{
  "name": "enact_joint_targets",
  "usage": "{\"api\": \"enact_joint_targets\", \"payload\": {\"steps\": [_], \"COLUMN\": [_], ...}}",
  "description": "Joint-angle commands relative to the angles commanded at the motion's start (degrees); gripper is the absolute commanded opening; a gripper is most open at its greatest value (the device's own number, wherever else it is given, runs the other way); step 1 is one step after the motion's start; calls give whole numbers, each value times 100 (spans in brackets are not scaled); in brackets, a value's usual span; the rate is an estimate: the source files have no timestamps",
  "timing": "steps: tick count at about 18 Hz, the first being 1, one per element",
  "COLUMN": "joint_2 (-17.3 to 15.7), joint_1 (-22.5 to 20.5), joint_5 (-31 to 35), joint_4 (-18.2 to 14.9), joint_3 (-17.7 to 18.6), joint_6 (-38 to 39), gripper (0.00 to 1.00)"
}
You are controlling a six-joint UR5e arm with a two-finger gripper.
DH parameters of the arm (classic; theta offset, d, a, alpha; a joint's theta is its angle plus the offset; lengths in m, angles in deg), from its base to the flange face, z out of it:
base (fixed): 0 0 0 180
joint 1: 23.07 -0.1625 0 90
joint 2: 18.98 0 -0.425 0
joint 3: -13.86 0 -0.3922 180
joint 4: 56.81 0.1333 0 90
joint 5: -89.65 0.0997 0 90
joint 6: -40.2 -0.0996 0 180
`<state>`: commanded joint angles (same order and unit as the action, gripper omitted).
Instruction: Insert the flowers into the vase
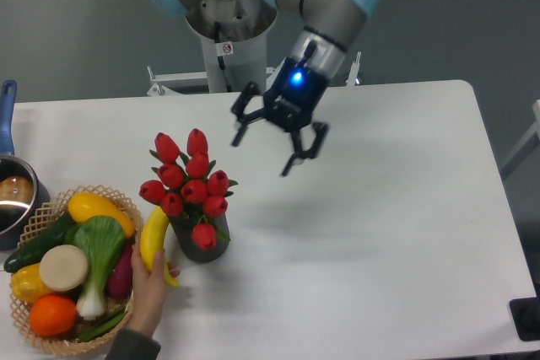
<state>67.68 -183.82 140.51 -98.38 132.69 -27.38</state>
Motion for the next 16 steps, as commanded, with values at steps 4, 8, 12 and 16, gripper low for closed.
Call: {"api": "enact_joint_targets", "payload": {"steps": [4,8,12,16], "joint_2": [0,44,394,878], "joint_1": [-44,-96,-377,-475], "joint_5": [1616,2849,3632,3765], "joint_4": [-9,-35,-403,-545], "joint_3": [-220,-290,-334,-711], "joint_6": [0,-157,-536,-694], "gripper": [100,100,100,100]}}
